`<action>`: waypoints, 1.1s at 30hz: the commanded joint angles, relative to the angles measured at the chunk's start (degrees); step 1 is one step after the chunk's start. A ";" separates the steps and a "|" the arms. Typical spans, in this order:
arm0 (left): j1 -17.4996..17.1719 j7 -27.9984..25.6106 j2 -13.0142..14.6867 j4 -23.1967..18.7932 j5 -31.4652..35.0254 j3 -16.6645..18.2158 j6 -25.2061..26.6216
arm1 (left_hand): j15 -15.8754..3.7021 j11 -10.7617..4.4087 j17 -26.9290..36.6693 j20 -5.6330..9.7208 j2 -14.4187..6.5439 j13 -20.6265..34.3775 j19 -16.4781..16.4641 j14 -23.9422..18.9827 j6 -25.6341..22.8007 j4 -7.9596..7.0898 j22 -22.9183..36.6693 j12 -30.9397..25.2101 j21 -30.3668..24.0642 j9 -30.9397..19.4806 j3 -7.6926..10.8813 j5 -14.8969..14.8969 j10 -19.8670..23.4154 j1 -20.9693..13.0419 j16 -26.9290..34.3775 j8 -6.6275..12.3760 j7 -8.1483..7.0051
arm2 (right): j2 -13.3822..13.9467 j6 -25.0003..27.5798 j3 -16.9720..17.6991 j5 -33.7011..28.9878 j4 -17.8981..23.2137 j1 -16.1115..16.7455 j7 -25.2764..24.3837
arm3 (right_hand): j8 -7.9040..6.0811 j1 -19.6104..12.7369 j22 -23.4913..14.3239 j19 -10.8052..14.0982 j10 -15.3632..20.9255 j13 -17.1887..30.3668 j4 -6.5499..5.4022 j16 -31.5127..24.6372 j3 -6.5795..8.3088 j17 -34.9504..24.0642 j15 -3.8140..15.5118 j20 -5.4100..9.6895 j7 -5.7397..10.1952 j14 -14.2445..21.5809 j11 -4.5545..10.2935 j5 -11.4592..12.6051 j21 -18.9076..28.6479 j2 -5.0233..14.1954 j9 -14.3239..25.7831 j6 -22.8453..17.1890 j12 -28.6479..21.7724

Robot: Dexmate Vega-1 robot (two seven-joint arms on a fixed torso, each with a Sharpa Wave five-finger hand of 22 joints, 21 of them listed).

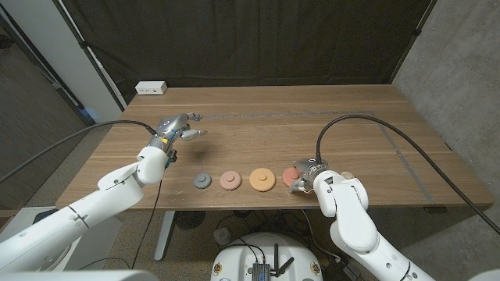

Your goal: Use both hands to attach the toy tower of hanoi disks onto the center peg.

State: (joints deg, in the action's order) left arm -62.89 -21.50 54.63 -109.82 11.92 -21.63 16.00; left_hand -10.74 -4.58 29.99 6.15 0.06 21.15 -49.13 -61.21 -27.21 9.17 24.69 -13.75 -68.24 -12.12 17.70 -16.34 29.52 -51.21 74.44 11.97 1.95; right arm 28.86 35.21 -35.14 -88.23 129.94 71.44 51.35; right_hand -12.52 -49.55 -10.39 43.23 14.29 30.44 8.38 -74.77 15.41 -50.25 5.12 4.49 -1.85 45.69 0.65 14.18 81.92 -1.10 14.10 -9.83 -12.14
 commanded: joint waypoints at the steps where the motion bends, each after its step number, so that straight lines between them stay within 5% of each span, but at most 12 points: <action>1: 0.33 0.36 -0.15 0.51 -0.12 -0.35 0.01 | -1.86 0.15 0.15 5.78 -0.67 0.28 0.40 0.27 -0.59 -0.01 0.03 0.08 -0.52 -0.22 -0.25 -0.35 0.38 -0.18 0.55 -0.10 -0.22 | 0.29 0.57 -0.68 1.02 -1.29 -1.40 0.50 | -0.48 0.05 -0.19 0.64 0.86 0.27 -0.03 -0.48 -0.30 -0.38 7.36 7.33 0.03 0.59 0.16 0.33 -0.25 0.44 0.06 -0.89 -0.42; 18: 1.18 0.70 -0.52 1.26 -0.20 -1.09 -0.33 | -1.86 0.04 -0.06 5.78 -0.77 0.36 0.45 0.31 -1.01 -0.01 -0.46 0.18 -1.21 -0.25 -0.32 -0.37 0.81 -0.19 0.80 -0.02 -0.26 | 1.23 1.85 -1.05 1.83 -1.30 -1.83 0.76 | -1.36 -0.50 -0.19 1.49 3.85 0.91 0.30 -1.38 0.12 -1.06 7.39 7.35 0.52 1.32 0.98 0.78 -0.24 1.15 0.17 -3.32 -1.26; 22: 1.13 0.58 -0.55 1.15 -0.21 -1.07 -0.27 | -1.86 0.06 -0.08 5.78 -0.78 0.41 0.48 0.27 -1.07 -0.01 -0.62 0.20 -1.37 -0.26 -0.34 -0.38 0.89 -0.17 0.92 -0.03 -0.26 | 1.49 2.30 -0.59 3.49 -0.88 -0.94 -2.34 | -2.27 -2.32 -0.29 3.39 6.31 0.69 0.78 -4.27 1.47 -4.65 7.39 7.52 2.16 4.81 3.41 1.36 0.60 2.54 0.31 -6.08 -1.53; 33: 0.38 0.42 0.05 0.21 -0.43 -0.40 0.36 | -1.86 -0.05 -0.03 5.78 -0.80 0.48 0.52 0.16 -1.05 -0.01 -0.83 0.29 -1.72 -0.27 -0.37 -0.39 0.91 -0.16 1.17 -0.08 -0.28 | 2.79 3.68 -0.25 7.76 0.16 -0.05 -8.21 | -3.88 -5.33 -2.46 9.63 14.46 -0.09 0.93 -10.04 4.47 -15.09 7.35 7.86 3.56 13.62 4.90 2.73 5.40 4.41 0.38 -12.38 -2.69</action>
State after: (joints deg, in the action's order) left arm -61.92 -20.82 54.22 -108.89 11.64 -22.52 15.88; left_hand -10.54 -4.60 29.77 6.04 -0.16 21.41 -48.82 -61.00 -27.71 9.17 23.69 -13.52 -69.34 -12.11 17.70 -16.34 30.10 -51.44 75.33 11.97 1.86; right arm 30.44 37.65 -35.68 -83.80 129.13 70.58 47.96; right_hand -15.96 -52.01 -12.24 51.35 21.16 30.28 9.94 -83.70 18.61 -63.33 8.58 6.83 -0.79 57.38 1.30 16.56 86.18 0.86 14.14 -18.62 -14.24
